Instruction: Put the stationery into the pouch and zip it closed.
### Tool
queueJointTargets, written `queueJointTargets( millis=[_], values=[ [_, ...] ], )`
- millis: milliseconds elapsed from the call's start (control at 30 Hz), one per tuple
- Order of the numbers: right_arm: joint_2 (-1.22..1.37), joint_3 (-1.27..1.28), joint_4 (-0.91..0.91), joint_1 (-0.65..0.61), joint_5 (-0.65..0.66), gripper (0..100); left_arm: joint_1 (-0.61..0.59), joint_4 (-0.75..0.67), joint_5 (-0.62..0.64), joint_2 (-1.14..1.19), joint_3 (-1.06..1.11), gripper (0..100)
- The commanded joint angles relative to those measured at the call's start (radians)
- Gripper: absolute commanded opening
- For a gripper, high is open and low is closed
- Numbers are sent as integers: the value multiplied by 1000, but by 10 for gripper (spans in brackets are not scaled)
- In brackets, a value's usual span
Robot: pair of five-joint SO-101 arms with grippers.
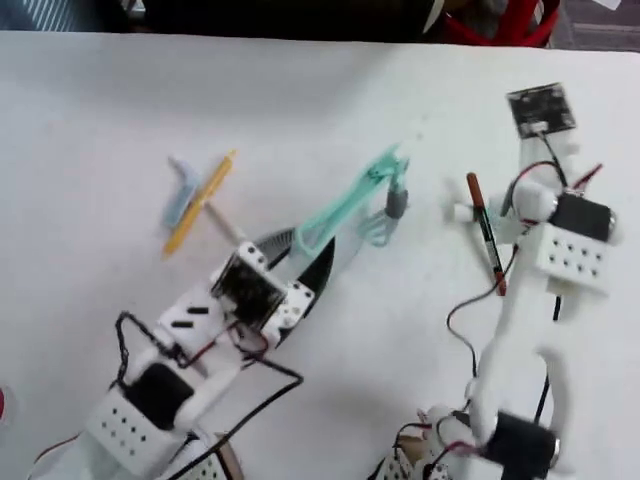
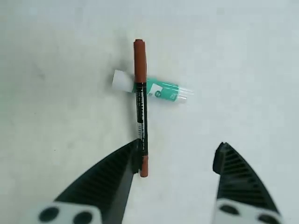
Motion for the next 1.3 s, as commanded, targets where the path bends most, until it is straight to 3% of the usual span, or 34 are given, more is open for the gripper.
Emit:
queueJointTargets(
  millis=[0,167,267,400,600,767,967,1133,1267],
  values=[
    [108,-41,-81,-35,15,241,-2,-37,8,196,-63,76],
    [252,-40,-153,-99,23,239,-2,-264,6,263,43,76],
    [340,-48,-166,-110,25,191,-2,-331,6,239,106,76],
    [398,-48,-237,-96,25,142,-4,-305,14,163,141,82],
    [435,-48,-305,-68,23,170,-4,-118,15,-35,152,223],
    [467,-48,-346,-71,23,170,-4,-34,15,-159,155,216],
    [475,-48,-343,-68,23,157,-4,-152,11,-166,233,215],
    [475,-48,-348,-65,23,12,-4,-195,9,-166,247,214],
    [475,-48,-349,-65,23,32,-1,-195,8,-166,247,214]
  ],
)
